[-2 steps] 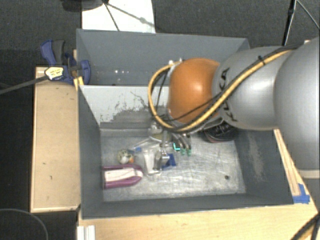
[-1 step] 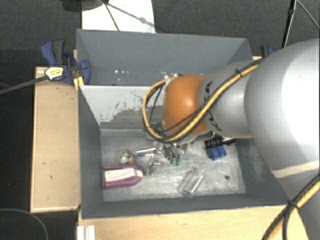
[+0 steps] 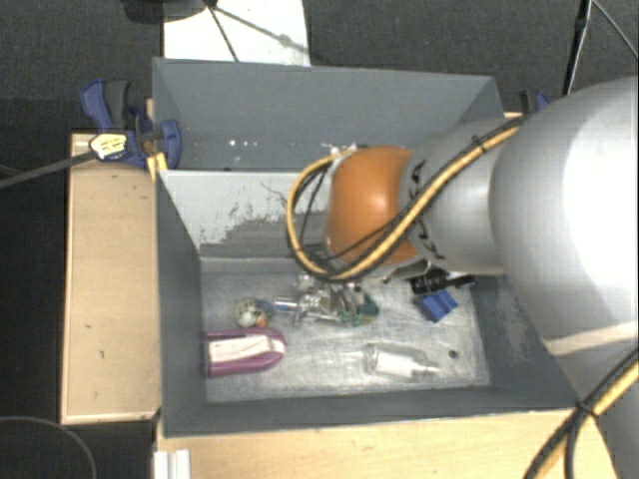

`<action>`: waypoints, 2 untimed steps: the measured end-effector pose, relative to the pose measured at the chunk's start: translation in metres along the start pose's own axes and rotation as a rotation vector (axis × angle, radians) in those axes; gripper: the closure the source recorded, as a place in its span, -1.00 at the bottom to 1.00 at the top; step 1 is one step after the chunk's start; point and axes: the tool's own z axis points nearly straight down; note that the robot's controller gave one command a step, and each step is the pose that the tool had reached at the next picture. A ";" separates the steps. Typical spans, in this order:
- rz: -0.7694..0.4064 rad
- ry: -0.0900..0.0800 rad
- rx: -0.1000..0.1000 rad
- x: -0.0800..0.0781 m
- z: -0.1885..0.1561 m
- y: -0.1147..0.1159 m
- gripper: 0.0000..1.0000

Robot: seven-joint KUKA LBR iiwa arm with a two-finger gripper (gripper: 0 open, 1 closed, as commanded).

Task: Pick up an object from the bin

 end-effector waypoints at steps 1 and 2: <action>-0.022 0.011 0.003 -0.003 -0.132 0.009 1.00; -0.258 0.014 0.004 0.004 -0.182 -0.014 1.00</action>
Offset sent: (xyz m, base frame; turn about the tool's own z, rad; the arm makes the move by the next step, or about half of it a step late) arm -0.0008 0.0070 0.1268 -0.0263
